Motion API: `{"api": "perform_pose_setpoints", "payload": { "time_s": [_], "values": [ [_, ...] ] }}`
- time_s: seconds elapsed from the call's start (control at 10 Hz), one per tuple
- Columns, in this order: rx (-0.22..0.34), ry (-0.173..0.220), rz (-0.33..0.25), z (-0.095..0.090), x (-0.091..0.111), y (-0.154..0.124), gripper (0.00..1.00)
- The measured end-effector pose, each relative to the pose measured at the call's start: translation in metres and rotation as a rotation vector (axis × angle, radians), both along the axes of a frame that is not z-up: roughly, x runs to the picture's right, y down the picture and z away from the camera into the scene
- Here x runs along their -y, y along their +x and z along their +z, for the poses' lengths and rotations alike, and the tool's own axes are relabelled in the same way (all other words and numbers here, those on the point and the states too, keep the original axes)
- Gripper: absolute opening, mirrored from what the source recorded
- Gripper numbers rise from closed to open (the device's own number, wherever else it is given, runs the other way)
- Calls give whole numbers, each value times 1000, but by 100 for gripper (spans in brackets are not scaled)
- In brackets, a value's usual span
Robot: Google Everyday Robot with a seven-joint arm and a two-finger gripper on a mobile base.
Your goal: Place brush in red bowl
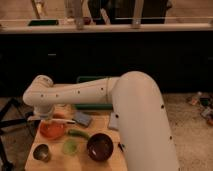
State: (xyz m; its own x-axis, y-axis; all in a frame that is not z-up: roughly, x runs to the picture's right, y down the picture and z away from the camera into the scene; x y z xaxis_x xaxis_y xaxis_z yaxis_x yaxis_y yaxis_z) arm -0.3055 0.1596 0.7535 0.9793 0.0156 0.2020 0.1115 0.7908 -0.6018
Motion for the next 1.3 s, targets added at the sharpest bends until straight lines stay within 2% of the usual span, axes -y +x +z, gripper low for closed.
{"api": "perform_pose_setpoints", "payload": {
  "time_s": [0.6, 1.2, 1.3],
  "values": [
    [-78, -46, -12, 24, -8, -1, 2],
    [-96, -76, -35, 35, -13, -7, 2],
    [-95, -75, -36, 35, -13, -7, 6]
  ]
}}
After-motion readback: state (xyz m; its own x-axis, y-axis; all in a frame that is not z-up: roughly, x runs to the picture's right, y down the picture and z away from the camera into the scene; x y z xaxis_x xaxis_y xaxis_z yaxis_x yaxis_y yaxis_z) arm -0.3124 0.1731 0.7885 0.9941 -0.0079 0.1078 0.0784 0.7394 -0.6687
